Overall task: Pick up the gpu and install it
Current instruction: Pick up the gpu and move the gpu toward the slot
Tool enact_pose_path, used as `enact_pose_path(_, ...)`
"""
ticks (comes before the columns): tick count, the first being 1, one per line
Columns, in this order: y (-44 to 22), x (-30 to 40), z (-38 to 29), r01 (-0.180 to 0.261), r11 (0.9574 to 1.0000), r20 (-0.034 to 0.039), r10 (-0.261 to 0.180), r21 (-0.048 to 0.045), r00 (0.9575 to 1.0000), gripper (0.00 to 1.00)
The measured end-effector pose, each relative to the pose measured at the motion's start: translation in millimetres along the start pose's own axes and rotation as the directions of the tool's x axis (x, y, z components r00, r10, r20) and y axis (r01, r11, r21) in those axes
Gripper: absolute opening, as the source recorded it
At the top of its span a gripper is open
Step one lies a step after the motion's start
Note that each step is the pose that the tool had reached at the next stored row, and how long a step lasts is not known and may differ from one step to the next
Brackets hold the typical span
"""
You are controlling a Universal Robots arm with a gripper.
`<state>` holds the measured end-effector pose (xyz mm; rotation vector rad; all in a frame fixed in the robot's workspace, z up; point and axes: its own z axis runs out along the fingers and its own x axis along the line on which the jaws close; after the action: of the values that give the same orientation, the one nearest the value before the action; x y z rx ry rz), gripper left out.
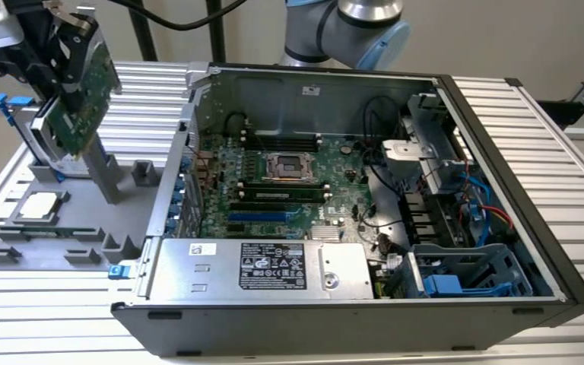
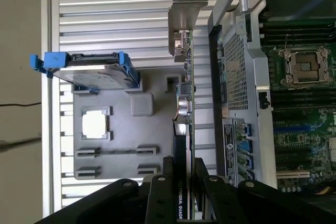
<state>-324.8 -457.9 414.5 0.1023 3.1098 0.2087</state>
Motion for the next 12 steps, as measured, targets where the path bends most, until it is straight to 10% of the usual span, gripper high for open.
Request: enact_pose_path(12,0.4,-6.0,-0.1,0.000,1.0000,0.0000,0.000,0.0011,1.0000,0.00)
